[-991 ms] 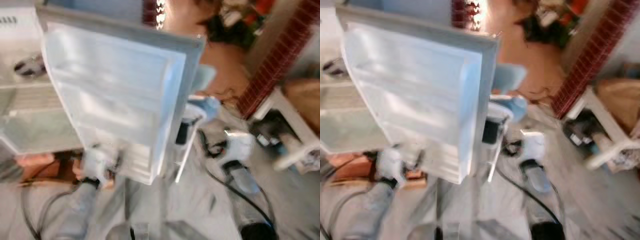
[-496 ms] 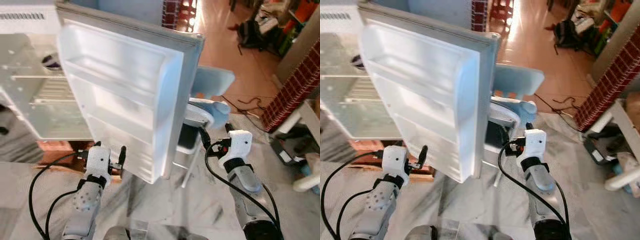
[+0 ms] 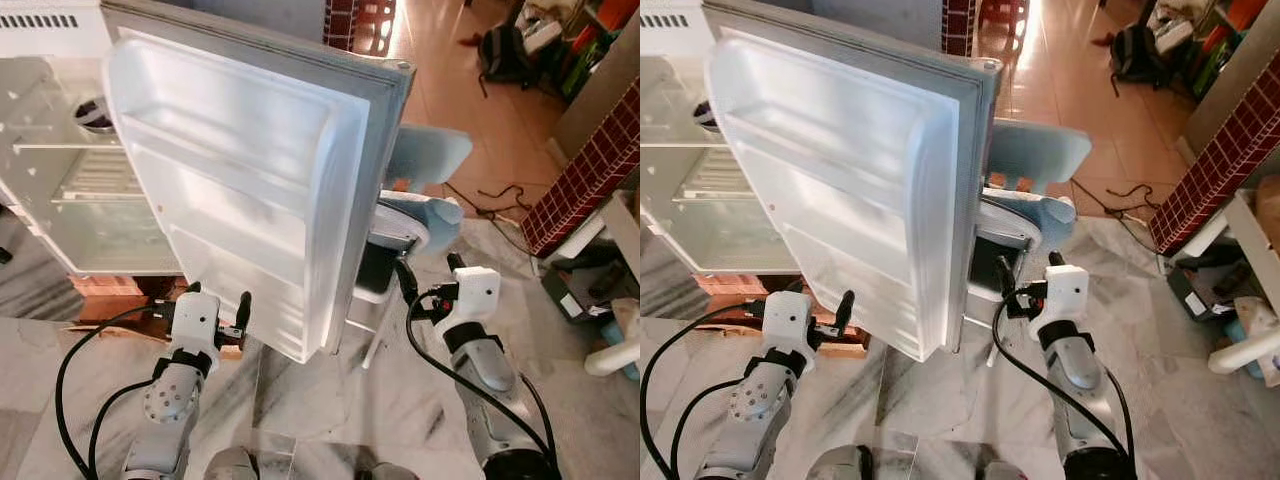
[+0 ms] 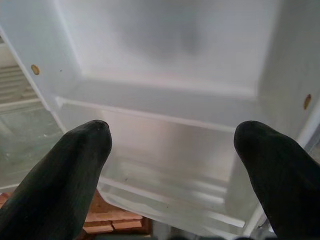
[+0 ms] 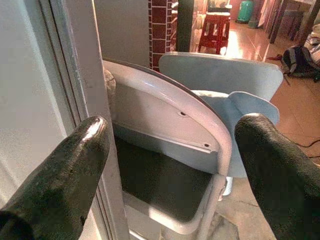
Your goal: Restocking fridge
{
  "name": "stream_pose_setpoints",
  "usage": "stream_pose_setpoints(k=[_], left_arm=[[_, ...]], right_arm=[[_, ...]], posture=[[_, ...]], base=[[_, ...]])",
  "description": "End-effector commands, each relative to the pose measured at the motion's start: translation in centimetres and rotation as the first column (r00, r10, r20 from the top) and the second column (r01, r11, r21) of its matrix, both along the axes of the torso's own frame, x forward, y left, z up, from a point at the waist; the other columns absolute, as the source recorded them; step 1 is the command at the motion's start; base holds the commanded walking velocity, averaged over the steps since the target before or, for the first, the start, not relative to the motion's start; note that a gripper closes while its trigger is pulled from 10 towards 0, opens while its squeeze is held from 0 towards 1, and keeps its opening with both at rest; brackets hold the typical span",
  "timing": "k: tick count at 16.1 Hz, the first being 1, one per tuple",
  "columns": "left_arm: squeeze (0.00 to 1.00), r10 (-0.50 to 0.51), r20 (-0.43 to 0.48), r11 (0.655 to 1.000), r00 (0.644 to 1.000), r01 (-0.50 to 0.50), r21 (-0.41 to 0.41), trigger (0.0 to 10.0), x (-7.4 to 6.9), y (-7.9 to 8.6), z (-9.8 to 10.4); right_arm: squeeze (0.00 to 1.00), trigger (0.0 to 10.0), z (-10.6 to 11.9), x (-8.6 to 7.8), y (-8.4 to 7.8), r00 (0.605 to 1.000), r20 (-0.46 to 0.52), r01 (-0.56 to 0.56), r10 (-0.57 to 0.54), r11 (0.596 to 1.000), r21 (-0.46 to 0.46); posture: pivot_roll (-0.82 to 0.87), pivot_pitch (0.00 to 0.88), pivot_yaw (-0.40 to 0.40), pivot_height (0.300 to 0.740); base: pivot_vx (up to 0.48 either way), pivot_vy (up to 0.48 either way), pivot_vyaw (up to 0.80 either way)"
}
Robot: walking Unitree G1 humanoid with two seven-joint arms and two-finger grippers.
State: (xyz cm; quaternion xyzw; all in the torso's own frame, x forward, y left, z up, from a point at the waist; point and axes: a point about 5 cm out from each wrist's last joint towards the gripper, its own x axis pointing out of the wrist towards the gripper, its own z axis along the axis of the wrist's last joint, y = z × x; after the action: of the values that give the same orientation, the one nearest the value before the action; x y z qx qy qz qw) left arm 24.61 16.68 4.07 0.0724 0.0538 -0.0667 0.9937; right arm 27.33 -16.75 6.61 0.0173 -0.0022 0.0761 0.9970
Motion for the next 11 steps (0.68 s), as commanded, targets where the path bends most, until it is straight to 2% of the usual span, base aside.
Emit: stream_pose_setpoints(k=[1, 3, 6, 11], left_arm=[[0.0, 0.003, 0.001, 1.0, 1.0, -0.003, 0.021, 10.0, 0.1, 0.4, 0.2], [0.0, 0.004, 0.002, 1.0, 1.0, -0.004, 0.031, 10.0, 0.0, 0.7, 0.3], [0.0, 0.013, 0.001, 1.0, 1.0, -0.013, 0.028, 10.0, -0.4, 0.6, 0.3], [0.0, 0.012, -0.014, 1.0, 1.0, -0.011, 0.02, 10.0, -1.1, 0.2, -0.2]], right_arm=[[0.0, 10.0, 0.4, 0.3, 0.0, 1.0, 0.011, 0.001, -0.001, 1.0, -0.001], [0.0, 10.0, -0.1, 0.1, -0.4, 1.0, -0.006, 0.013, -0.013, 1.0, 0.006], [0.0, 10.0, -0.7, -0.2, -0.1, 0.999, -0.037, -0.013, 0.013, 1.0, 0.0], [0.0, 10.0, -0.3, 0.7, -0.1, 0.999, -0.03, -0.021, 0.021, 1.0, -0.011]], posture=[[0.1, 0.108, -0.028, 0.74], [0.11, 0.113, -0.032, 0.74], [0.12, 0.113, -0.05, 0.74], [0.13, 0.107, -0.067, 0.74]], base=[[0.0, 0.0, 0.0], [0.0, 0.0, 0.0], [0.0, 0.0, 0.0], [0.0, 0.0, 0.0]])
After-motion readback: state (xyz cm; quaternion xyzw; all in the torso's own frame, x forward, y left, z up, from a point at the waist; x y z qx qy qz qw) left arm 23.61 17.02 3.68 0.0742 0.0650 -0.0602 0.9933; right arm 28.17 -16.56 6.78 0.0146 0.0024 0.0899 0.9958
